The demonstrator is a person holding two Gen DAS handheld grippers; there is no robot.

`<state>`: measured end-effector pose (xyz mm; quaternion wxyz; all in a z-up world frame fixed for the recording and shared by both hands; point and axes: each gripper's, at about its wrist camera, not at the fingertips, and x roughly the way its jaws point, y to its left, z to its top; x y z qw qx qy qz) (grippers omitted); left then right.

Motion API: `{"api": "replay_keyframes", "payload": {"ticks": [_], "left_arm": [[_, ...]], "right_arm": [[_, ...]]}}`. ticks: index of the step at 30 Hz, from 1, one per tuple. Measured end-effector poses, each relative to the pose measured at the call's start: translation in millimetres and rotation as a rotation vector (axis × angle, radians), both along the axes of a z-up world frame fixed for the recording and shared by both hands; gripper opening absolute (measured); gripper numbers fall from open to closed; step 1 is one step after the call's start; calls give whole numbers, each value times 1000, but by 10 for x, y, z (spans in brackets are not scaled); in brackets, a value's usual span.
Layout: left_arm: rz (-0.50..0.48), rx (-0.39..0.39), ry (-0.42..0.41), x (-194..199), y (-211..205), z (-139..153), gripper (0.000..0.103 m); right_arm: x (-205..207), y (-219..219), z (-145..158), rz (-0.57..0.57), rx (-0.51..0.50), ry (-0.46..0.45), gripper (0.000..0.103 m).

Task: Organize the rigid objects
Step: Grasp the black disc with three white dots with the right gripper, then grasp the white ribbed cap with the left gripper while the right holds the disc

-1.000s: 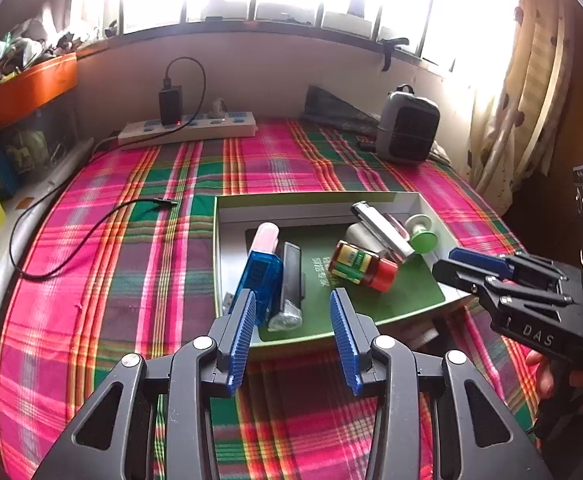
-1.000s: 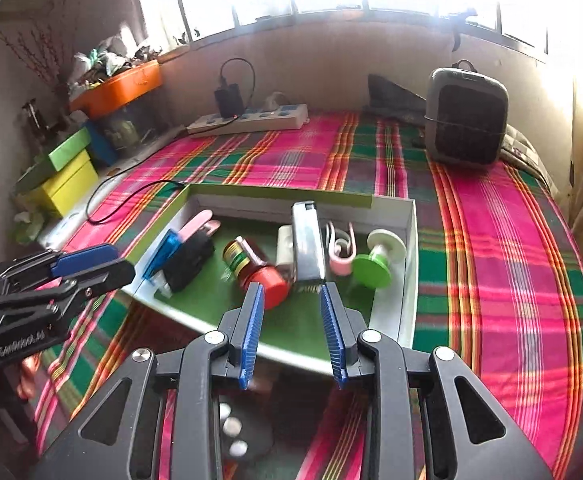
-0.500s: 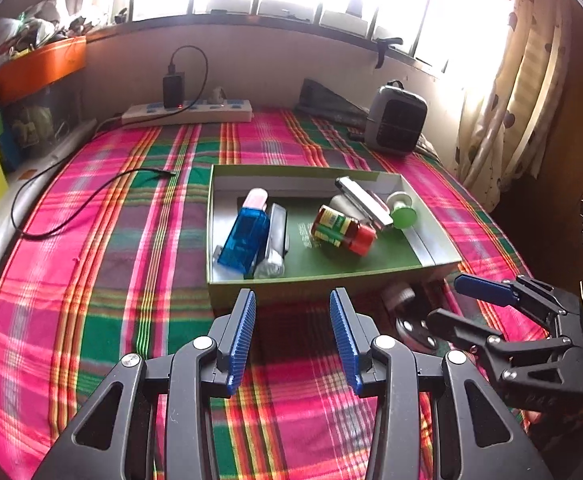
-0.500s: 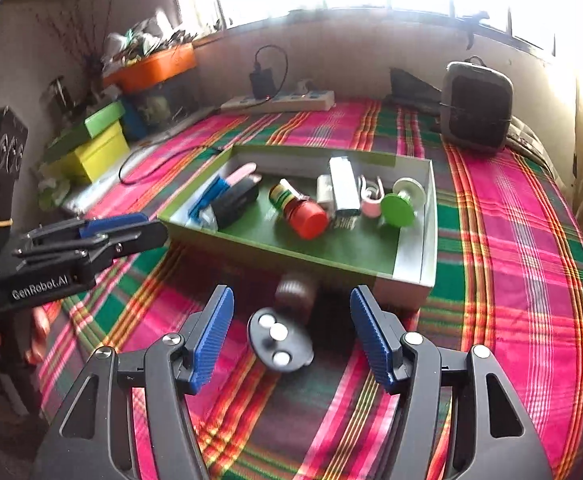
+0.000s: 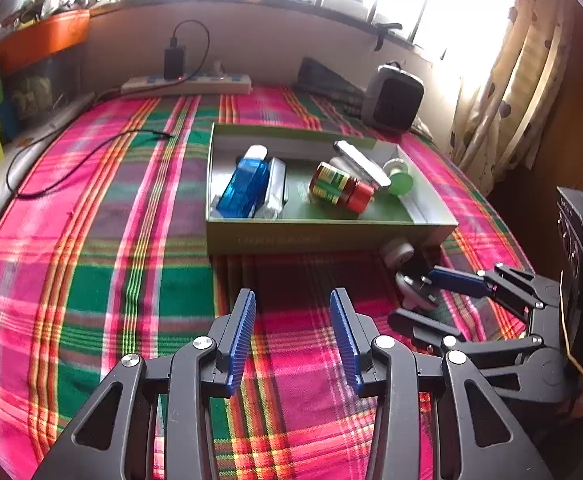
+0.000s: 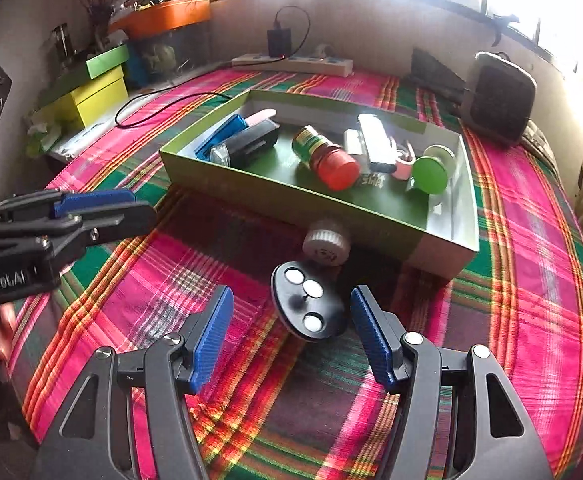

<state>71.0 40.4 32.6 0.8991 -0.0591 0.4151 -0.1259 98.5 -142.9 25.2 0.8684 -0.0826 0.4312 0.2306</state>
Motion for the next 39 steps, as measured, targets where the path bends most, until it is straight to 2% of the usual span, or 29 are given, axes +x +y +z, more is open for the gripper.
{"api": "replay_keyframes", "payload": {"ticks": [8, 9, 10, 13, 28, 37, 39], "left_arm": [[6, -16, 20, 2, 35, -74, 38], [6, -14, 22, 5, 35, -79, 38], [6, -12, 24, 8, 34, -84, 38], [3, -9, 28, 18, 26, -98, 38], [-45, 23, 40, 93, -255, -90, 38], [-103, 46, 57, 201, -568, -88, 39], [-118, 45, 54, 220, -642, -69, 47]], "right_arm": [[51, -33, -24, -36, -6, -1, 62], [56, -36, -31, -39, -5, 1, 59], [73, -27, -37, -42, -6, 3, 52], [90, -49, -63, -54, -11, 8, 40], [7, -226, -6, -77, 12, -20, 39], [-28, -546, 8, -124, 13, -22, 39], [-27, -622, 7, -139, 14, -23, 39]]}}
